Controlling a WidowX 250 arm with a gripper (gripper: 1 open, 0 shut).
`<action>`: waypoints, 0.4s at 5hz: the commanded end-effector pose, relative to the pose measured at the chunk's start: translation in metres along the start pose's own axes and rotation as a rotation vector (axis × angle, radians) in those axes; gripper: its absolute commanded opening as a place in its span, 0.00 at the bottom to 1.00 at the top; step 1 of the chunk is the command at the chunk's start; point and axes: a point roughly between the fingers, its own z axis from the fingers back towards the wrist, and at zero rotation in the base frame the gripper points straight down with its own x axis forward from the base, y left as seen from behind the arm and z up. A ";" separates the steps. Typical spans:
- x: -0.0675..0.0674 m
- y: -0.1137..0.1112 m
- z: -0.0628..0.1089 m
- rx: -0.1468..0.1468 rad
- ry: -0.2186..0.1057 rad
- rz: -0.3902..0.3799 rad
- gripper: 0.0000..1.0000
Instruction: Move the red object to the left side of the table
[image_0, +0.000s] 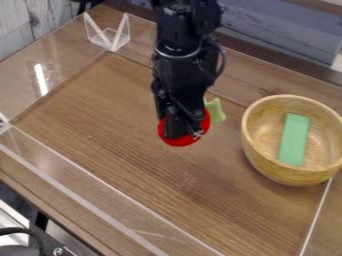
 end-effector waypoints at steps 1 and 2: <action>0.005 0.005 0.009 0.024 -0.036 0.002 0.00; 0.004 0.004 0.008 0.025 -0.035 0.000 0.00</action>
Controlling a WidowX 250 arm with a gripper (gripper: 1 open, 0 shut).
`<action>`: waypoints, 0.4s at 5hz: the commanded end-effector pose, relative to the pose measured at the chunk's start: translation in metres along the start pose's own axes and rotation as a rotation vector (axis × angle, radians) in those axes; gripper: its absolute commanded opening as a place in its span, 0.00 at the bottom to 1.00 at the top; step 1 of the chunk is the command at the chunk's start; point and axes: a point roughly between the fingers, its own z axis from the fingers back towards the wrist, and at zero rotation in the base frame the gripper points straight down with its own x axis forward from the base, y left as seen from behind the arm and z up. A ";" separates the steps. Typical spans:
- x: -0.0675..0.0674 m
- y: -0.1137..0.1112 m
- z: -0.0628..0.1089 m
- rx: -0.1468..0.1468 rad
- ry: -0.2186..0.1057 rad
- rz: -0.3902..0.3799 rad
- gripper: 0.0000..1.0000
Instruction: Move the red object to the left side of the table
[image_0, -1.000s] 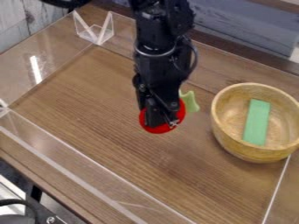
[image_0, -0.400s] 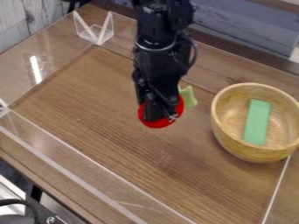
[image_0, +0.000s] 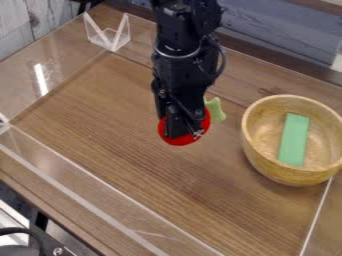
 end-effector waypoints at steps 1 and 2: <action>0.002 0.001 0.007 0.020 -0.029 -0.002 0.00; 0.002 0.001 0.008 0.021 -0.032 -0.002 0.00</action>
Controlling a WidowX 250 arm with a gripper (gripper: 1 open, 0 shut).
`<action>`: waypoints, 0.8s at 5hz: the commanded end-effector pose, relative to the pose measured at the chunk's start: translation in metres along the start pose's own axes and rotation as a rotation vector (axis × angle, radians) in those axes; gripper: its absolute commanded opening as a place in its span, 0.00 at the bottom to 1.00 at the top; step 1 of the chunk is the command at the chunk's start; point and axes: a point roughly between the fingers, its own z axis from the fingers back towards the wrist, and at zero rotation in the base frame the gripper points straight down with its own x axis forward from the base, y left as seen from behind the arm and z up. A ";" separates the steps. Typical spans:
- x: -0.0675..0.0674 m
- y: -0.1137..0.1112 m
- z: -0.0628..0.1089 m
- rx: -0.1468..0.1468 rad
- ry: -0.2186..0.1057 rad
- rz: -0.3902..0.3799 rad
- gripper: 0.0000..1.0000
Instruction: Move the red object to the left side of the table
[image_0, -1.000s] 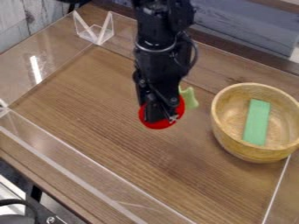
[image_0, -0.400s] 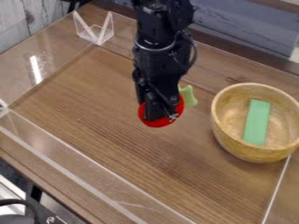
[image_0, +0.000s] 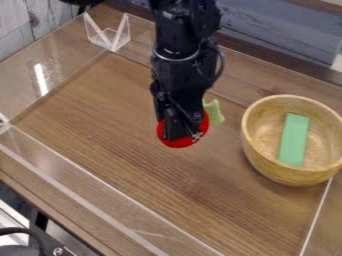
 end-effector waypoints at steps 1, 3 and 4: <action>0.004 0.002 0.010 0.021 -0.039 -0.004 0.00; -0.037 0.053 0.010 0.039 -0.021 0.028 0.00; -0.061 0.081 0.008 0.049 -0.015 0.088 0.00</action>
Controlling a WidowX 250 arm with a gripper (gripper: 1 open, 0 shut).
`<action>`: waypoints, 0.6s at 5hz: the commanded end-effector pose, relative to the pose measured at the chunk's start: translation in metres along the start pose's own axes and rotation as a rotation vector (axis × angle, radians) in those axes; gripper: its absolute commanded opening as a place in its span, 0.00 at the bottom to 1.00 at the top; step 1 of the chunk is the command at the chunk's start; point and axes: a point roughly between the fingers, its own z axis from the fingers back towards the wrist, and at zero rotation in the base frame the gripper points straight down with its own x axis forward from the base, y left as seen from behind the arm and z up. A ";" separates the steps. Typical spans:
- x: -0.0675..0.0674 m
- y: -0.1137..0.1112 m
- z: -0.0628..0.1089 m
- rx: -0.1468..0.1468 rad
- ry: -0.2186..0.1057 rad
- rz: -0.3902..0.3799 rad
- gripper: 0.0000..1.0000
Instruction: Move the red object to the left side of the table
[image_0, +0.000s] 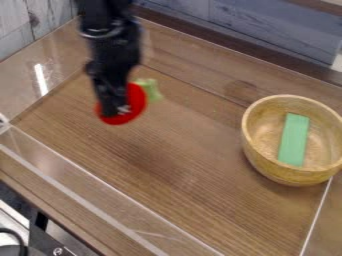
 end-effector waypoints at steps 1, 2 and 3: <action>-0.008 0.033 0.000 0.032 -0.015 0.071 0.00; -0.008 0.051 -0.007 0.037 -0.011 0.128 0.00; -0.008 0.068 -0.017 0.030 -0.019 0.138 0.00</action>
